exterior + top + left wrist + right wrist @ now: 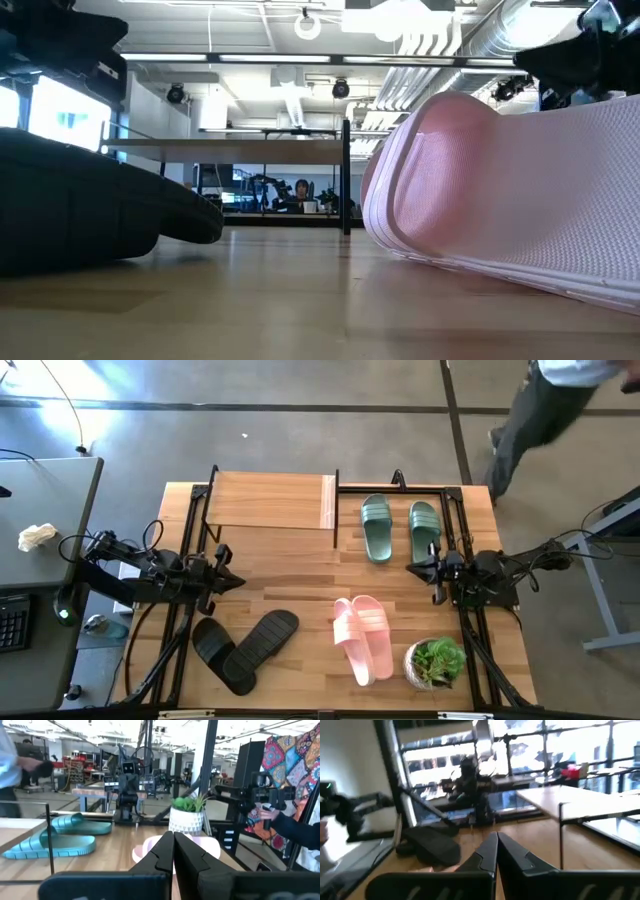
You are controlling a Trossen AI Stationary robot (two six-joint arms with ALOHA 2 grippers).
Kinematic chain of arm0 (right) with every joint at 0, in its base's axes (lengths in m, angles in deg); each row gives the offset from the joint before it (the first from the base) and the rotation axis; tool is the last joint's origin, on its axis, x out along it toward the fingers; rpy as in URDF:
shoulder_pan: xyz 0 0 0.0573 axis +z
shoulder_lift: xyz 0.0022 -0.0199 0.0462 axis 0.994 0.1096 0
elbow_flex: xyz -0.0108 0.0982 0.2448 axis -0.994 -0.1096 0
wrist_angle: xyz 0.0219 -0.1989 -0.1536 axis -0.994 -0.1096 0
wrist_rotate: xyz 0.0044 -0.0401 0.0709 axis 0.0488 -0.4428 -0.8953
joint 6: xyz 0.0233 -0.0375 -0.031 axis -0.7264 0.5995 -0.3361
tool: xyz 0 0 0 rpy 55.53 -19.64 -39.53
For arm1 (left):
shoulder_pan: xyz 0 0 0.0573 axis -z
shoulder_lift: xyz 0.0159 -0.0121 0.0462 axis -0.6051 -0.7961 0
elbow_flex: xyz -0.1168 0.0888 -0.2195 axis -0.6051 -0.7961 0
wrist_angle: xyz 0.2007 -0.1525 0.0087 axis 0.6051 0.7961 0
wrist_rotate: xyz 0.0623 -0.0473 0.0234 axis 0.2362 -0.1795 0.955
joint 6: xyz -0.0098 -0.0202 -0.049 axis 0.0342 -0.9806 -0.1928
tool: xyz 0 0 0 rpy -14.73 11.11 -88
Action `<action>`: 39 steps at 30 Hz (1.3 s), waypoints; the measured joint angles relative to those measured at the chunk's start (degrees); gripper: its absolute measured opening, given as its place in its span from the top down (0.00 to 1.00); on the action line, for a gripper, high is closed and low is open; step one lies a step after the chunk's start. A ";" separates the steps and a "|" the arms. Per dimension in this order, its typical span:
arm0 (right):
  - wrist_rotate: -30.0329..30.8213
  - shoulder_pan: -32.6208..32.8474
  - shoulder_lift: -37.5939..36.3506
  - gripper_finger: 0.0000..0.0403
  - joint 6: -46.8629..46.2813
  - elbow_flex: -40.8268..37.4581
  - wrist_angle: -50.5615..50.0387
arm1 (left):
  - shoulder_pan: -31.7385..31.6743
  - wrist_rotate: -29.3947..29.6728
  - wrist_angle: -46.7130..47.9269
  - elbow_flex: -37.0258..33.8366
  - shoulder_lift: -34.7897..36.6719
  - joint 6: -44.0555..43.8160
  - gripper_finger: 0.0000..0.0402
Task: Pick and place slides into the shelf
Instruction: Put the left pink slipper under the shelf
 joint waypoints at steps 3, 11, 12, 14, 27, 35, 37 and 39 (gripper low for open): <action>5.16 0.00 0.00 1.00 -1.08 0.00 3.47 | -0.01 0.02 0.04 0.00 0.00 0.00 1.00; 10.64 0.00 -0.01 1.00 -7.85 0.00 11.21 | 0.01 0.04 0.44 0.00 0.00 -0.02 1.00; 11.31 0.00 -0.02 1.00 -8.62 0.00 11.92 | -0.01 0.04 0.11 -0.02 0.00 -0.01 1.00; 12.06 0.00 0.00 1.00 -10.03 0.00 12.14 | -0.01 0.05 -2.25 -0.04 -0.02 -0.01 1.00; 12.92 0.00 0.00 1.00 -10.81 0.00 11.00 | 0.03 -8.56 -20.67 -0.04 -5.24 -0.54 1.00; 13.23 0.00 0.00 1.00 -10.67 0.00 10.96 | 0.02 -8.60 -22.56 8.47 -25.77 0.33 1.00; 13.23 0.00 0.00 1.00 -10.65 0.00 10.96 | 0.03 -8.52 -22.23 12.07 -33.04 1.78 1.00; 13.23 0.00 0.00 1.00 -10.65 0.00 10.95 | 0.01 -8.42 -21.77 16.34 -40.83 3.84 1.00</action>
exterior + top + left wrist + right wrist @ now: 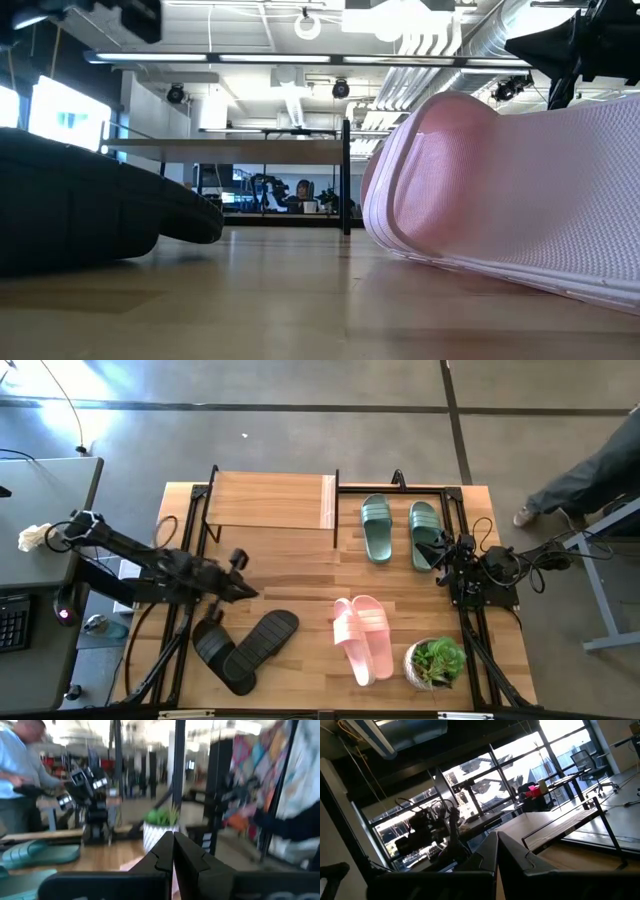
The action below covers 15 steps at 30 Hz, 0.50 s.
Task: Pick and place slides into the shelf
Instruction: Put the left pink slipper under the shelf
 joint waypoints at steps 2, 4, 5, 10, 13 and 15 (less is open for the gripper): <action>0.00 0.00 0.00 1.00 0.00 0.00 -0.47 | 0.04 0.85 2.15 4.99 -8.14 1.47 1.00; 0.00 0.00 0.00 1.00 -0.12 0.00 -1.11 | 0.42 3.34 4.50 10.62 -16.37 2.01 1.00; 0.00 0.00 0.00 1.00 -0.15 0.00 -1.57 | 0.92 5.43 5.73 13.50 -20.42 2.05 1.00; 0.00 0.00 0.00 1.00 -0.16 0.00 -2.52 | 5.53 21.99 16.07 29.21 -38.77 1.90 1.00; 0.00 0.00 0.00 1.00 -0.17 0.00 -2.52 | 9.11 33.88 22.60 38.38 -47.55 0.49 1.00; 0.00 0.00 0.00 1.00 -0.17 0.00 -2.54 | 11.46 41.97 25.62 43.30 -52.15 -0.87 1.00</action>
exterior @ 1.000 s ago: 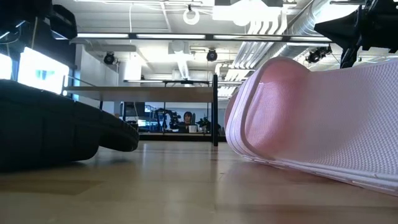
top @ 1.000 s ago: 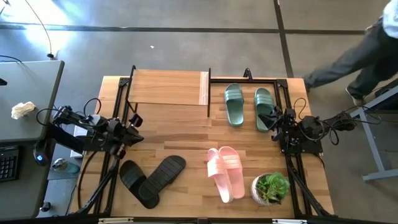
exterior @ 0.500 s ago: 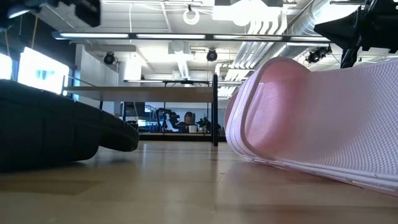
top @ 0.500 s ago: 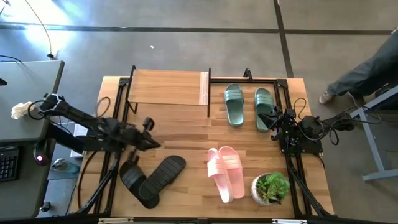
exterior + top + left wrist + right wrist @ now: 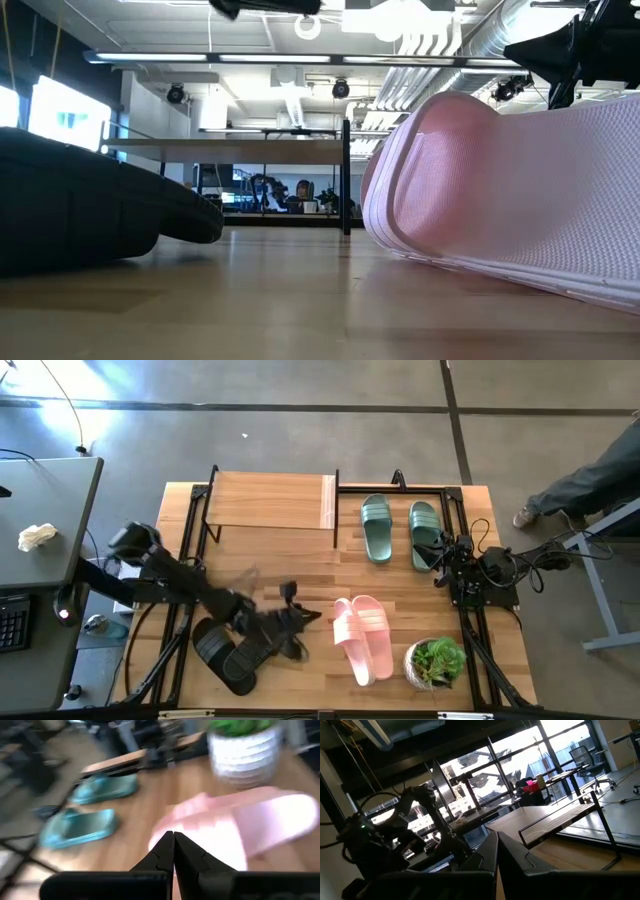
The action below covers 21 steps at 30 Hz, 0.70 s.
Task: Pick and place slides into the shelf
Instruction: Put the left pink slipper under the shelf
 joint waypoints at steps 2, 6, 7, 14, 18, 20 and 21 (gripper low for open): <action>0.00 0.00 0.00 1.00 0.00 0.00 -0.01 | 1.97 7.06 0.56 4.32 -4.31 -1.36 1.00; -0.02 0.00 0.00 1.00 0.00 0.00 -0.06 | 5.22 17.97 0.66 9.85 -11.27 -4.11 1.00; -0.05 0.00 0.00 1.00 0.02 0.00 -0.10 | 5.78 19.48 0.89 10.65 -12.41 -4.65 1.00; -0.44 0.00 0.07 1.00 0.00 0.00 -2.54 | 6.47 9.74 0.58 14.08 -18.15 -14.73 1.00; -0.44 0.00 0.09 1.00 0.07 0.00 -3.39 | 5.66 4.08 0.35 15.28 -21.17 -19.00 0.94; -0.44 0.00 0.09 1.00 0.13 0.00 -3.68 | 5.26 3.50 0.58 15.96 -23.02 -19.69 0.89; -0.44 0.00 0.09 1.00 0.15 0.00 -3.79 | 4.98 3.42 0.56 16.47 -24.02 -19.69 0.85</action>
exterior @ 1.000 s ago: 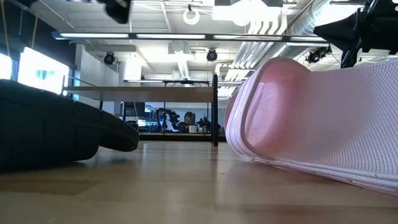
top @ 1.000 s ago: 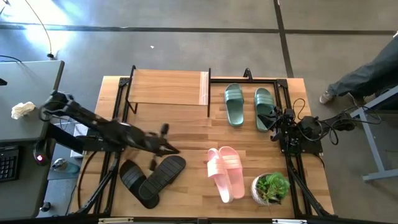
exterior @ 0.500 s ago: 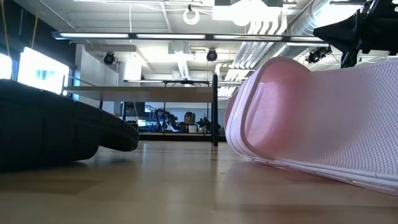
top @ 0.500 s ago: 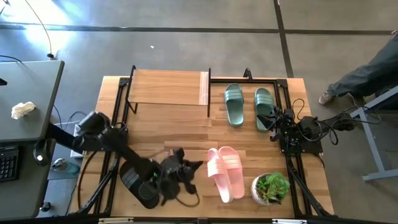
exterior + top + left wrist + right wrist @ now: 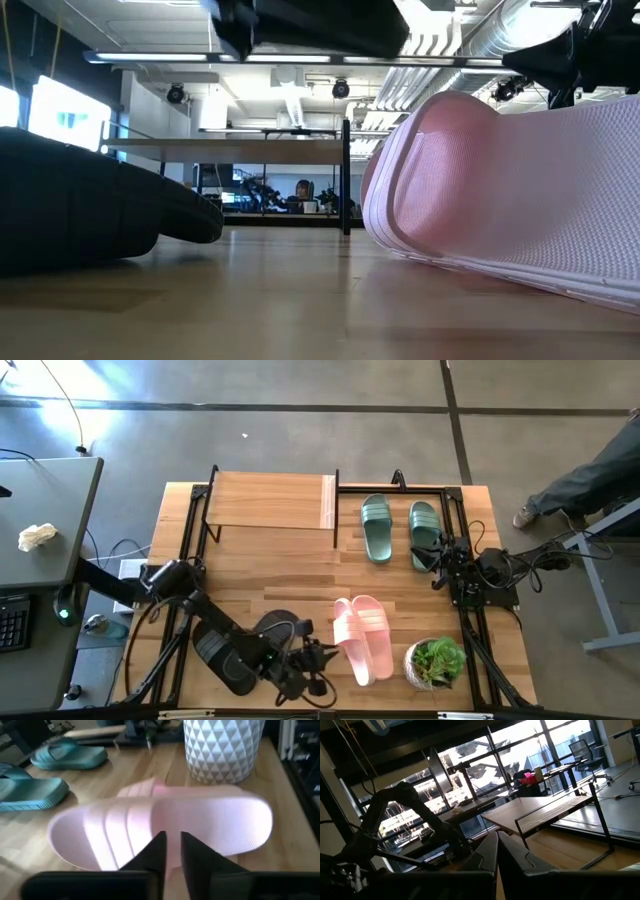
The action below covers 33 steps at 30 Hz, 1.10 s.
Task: Pick and place slides into the shelf
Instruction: Put the left pink slipper under the shelf
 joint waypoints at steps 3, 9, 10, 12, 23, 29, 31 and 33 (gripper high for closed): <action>0.00 0.00 0.00 1.00 0.00 0.00 -0.41 | -0.61 0.02 0.02 1.22 -2.06 0.00 0.73; 0.00 0.00 0.00 1.00 0.09 0.00 -1.33 | -2.08 0.52 0.14 2.03 -2.85 -1.30 0.52; 0.00 0.00 0.00 1.00 0.40 0.00 -1.35 | -2.42 1.50 0.29 2.03 -2.84 -2.29 0.50; -0.02 0.00 0.00 1.00 0.48 0.00 -1.35 | -2.71 2.57 0.44 2.03 -2.85 -2.95 0.47; -0.02 0.02 0.00 1.00 1.99 0.00 -1.33 | -3.02 2.21 5.78 2.01 -2.84 -5.91 0.50; 0.00 0.02 0.00 1.00 2.89 0.00 -1.32 | -4.03 3.32 6.84 1.99 -3.63 -4.65 0.56; 0.11 0.00 0.00 1.00 2.89 0.00 -1.33 | -4.83 0.32 5.82 2.03 -3.85 -4.69 0.57; 0.13 0.02 0.00 1.00 2.89 0.00 -1.33 | -5.38 -1.97 5.87 1.99 -4.18 -5.82 0.58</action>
